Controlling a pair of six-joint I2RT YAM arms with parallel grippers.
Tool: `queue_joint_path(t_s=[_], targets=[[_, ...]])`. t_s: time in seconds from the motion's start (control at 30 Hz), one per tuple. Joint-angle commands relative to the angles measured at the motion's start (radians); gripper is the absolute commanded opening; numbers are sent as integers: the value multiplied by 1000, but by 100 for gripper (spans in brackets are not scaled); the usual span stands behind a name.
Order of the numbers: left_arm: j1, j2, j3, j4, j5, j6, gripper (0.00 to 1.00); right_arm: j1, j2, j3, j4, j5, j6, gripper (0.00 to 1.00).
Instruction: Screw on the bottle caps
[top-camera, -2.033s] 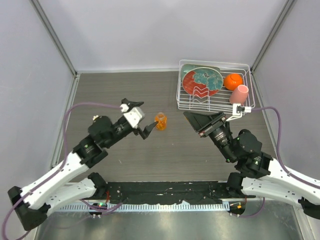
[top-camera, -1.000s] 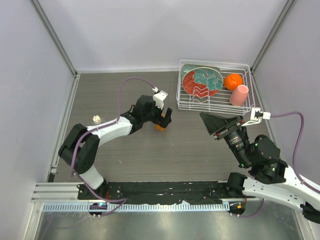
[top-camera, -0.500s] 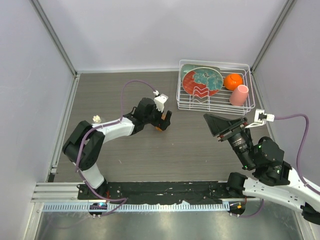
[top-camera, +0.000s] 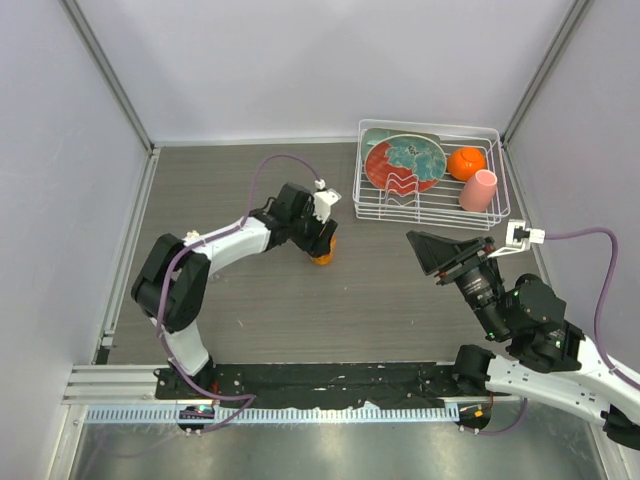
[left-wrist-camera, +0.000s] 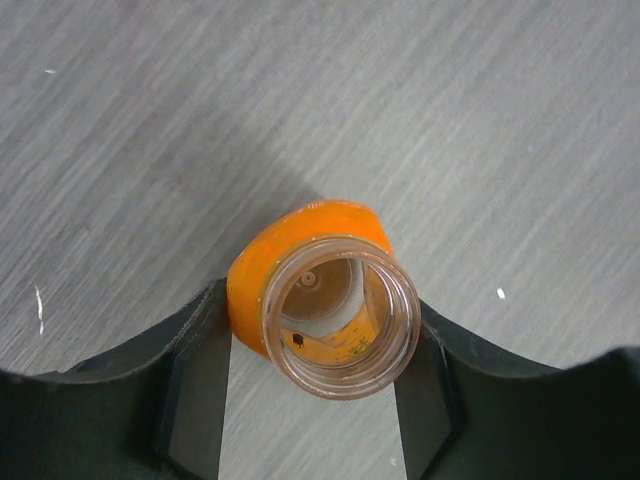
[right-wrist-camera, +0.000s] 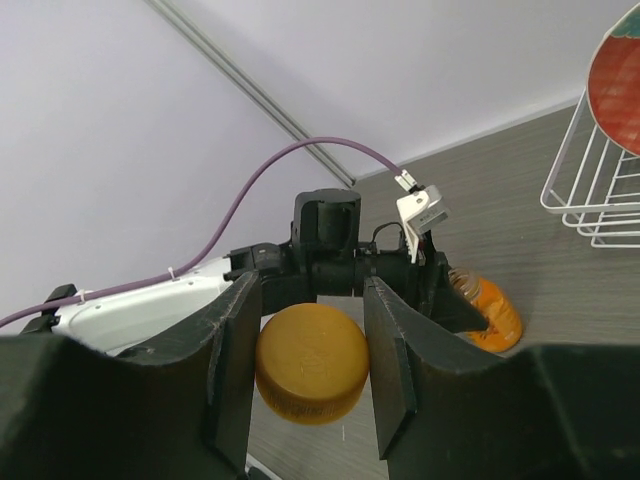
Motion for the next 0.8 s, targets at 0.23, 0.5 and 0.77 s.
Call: queue_joint_path(t_s=[0.23, 0.5, 0.77], targets=[[-150, 95, 474, -968, -46, 464, 23, -1, 73, 111, -21, -24, -4, 26], [-299, 270, 580, -1278, -142, 411, 26, 0, 87, 126, -27, -21, 16, 26], [-367, 302, 559, -1171, -99, 351, 47, -1, 107, 140, -49, -20, 22, 26]])
